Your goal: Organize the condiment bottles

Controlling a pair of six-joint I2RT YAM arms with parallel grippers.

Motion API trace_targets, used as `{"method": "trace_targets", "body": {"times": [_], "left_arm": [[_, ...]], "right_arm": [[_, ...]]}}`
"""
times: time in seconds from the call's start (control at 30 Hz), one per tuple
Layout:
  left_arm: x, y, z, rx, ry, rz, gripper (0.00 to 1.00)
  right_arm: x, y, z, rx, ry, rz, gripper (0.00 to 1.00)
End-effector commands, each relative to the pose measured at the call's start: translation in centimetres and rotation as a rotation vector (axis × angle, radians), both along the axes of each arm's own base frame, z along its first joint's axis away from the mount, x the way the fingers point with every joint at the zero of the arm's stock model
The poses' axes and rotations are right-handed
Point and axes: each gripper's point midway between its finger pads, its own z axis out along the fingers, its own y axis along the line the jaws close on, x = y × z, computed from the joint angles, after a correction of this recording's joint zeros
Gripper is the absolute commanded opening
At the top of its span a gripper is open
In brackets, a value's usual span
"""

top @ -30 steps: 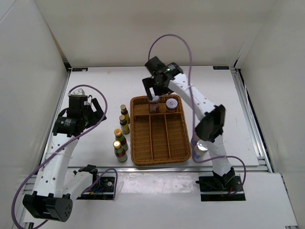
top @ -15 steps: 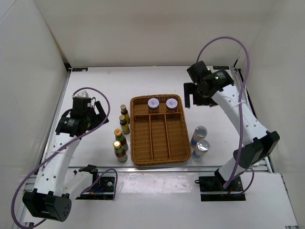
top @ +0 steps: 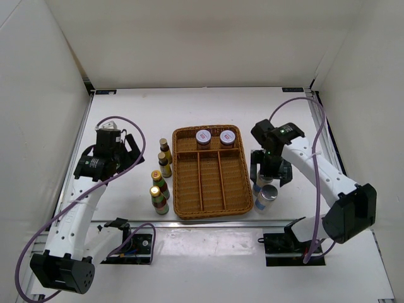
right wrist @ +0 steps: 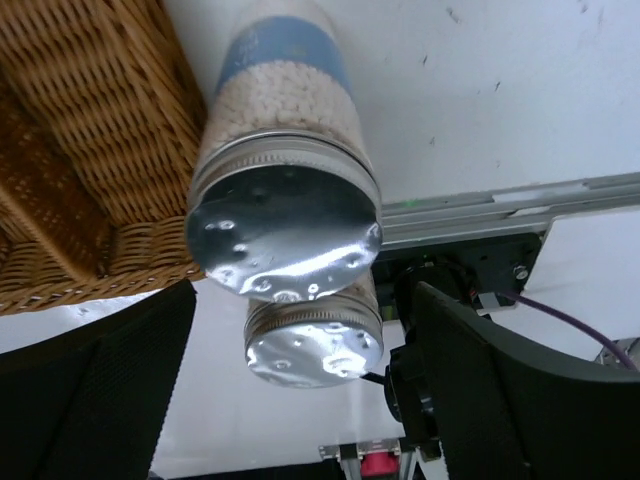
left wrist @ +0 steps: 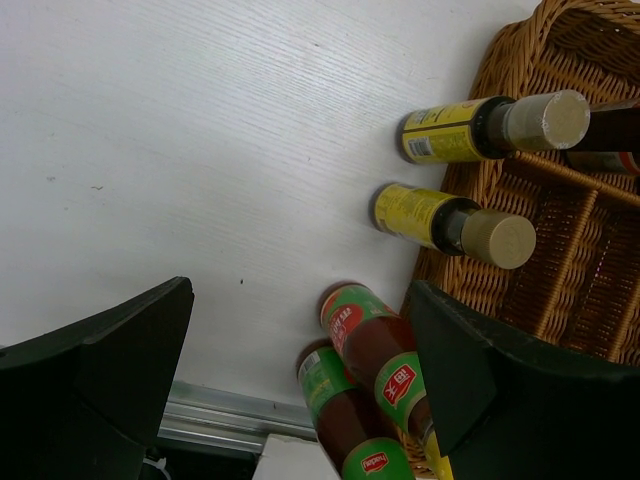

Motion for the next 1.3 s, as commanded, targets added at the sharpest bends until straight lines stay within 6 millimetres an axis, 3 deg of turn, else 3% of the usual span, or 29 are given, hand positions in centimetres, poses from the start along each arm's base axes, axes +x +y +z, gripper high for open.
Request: {"method": "trace_targets", "body": {"times": [0.0,0.1,0.57,0.73,0.87,0.93,0.97,1.1,1.17,1.27], "left_arm": [[0.1,-0.5,0.5,-0.026,-0.031,-0.012,1.0],[0.0,-0.5,0.5,-0.019,-0.031,-0.019,1.0],[0.2,-0.8,0.7,-0.027,-0.028,-0.038,1.0],[0.2,-0.8,0.7,-0.027,-0.028,-0.038,1.0],[0.2,-0.6,0.6,-0.014,-0.029,-0.038,1.0],[0.2,-0.6,0.6,-0.014,-0.029,-0.038,1.0],[0.2,-0.6,0.6,-0.014,-0.029,-0.038,1.0],[0.2,-0.6,0.6,-0.014,-0.029,-0.038,1.0],[0.1,-0.6,0.3,-0.012,-0.02,-0.038,1.0],[0.1,-0.6,0.3,-0.019,-0.02,-0.031,1.0]], "right_arm": [[-0.9,0.8,-1.0,0.048,0.033,-0.036,0.9],[-0.1,1.0,-1.5,0.054,0.004,-0.036,0.82],[2.8,-0.4,-3.1,-0.067,-0.048,-0.007,0.85],[3.4,-1.1,-2.6,-0.102,-0.091,-0.012,0.68],[4.6,-1.5,-0.8,-0.117,-0.165,0.001,0.37],[5.6,-1.5,1.5,-0.108,-0.238,0.017,0.29],[6.0,-1.5,2.3,-0.11,-0.259,0.022,0.21],[8.1,0.3,7.6,-0.007,-0.389,0.062,0.07],[8.8,2.5,9.9,0.085,-0.436,0.102,0.03],[9.1,4.7,10.3,0.131,-0.421,0.171,0.0]]}}
